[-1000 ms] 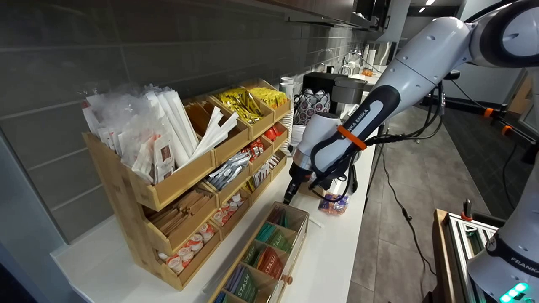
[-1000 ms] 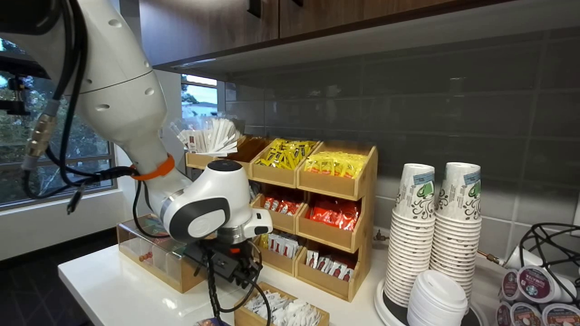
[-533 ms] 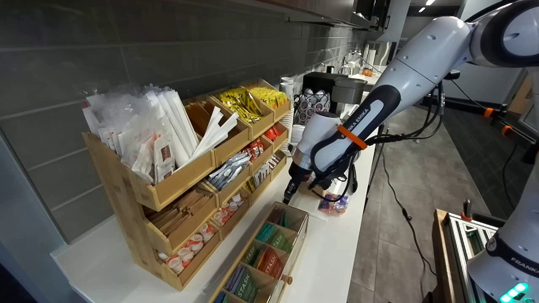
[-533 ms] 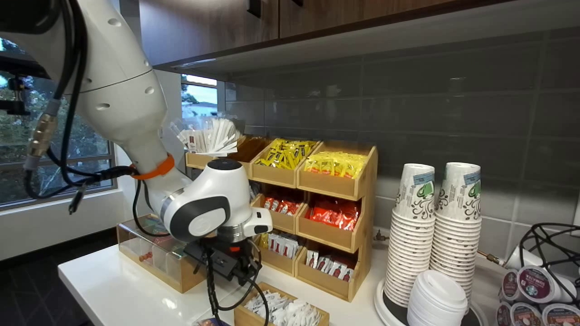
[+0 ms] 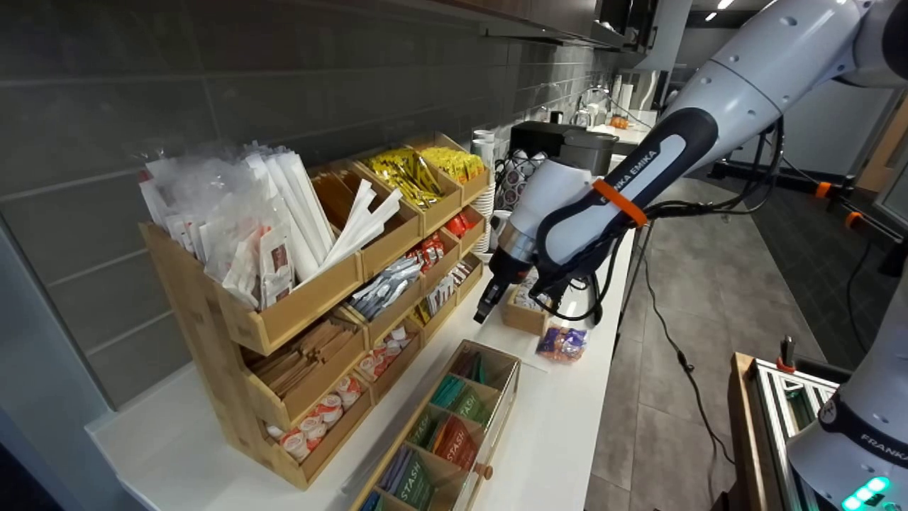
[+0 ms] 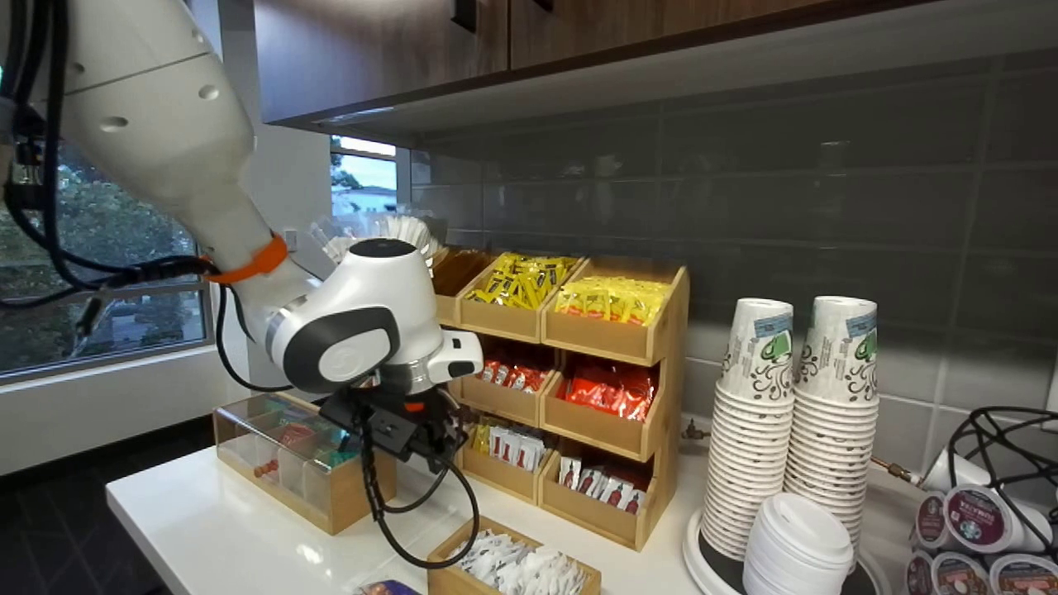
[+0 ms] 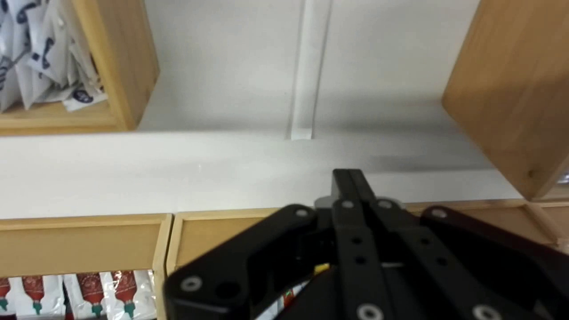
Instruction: Move the right wooden box to the right, then put the white object on the top shelf
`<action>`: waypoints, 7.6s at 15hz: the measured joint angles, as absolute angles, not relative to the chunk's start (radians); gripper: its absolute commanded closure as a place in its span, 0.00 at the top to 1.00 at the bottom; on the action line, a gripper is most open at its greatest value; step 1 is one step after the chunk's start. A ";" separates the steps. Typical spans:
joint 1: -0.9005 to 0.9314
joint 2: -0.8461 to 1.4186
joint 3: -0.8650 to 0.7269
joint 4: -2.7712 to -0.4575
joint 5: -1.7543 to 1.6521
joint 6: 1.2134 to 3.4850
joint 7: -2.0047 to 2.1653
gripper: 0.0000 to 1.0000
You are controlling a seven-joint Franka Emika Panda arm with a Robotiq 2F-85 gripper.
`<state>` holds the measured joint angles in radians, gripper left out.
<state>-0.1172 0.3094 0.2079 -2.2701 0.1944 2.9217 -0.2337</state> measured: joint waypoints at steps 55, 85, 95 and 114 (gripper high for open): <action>-0.132 0.292 0.246 -2.327 0.183 3.081 -0.156 0.00; 0.024 -0.031 0.173 -2.582 -0.510 3.853 0.430 0.01; 0.062 -0.019 0.176 -2.559 -0.347 3.949 0.397 0.00; 0.202 0.215 0.217 -2.337 0.110 4.213 0.216 0.00</action>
